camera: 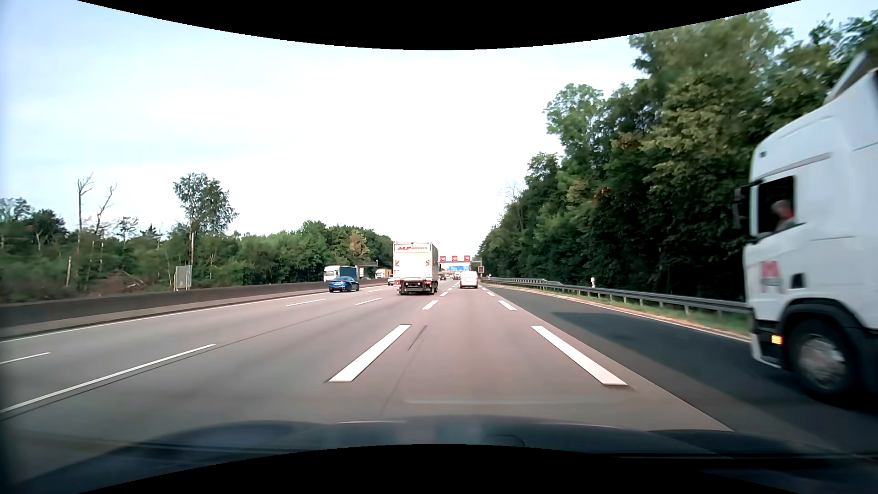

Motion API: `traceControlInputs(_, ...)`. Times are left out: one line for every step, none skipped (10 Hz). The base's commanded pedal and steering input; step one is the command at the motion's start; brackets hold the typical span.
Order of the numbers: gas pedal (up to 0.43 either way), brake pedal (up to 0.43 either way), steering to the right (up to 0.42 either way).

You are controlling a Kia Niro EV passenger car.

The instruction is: Follow the waypoints while adhering to traffic rules and regulations

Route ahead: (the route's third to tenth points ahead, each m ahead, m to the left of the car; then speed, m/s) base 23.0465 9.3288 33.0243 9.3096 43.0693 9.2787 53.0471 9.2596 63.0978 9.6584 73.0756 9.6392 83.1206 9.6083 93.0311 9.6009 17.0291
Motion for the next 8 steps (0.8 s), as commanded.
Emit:
traceControlInputs(0.169,0.0,-0.004)
traceControlInputs(0.169,0.0,-0.004)
traceControlInputs(0.169,0.0,-0.004)
traceControlInputs(0.169,0.0,-0.004)
traceControlInputs(0.169,0.0,-0.004)
traceControlInputs(0.169,0.0,-0.004)
traceControlInputs(0.169,0.0,-0.003)
traceControlInputs(0.169,0.0,-0.002)
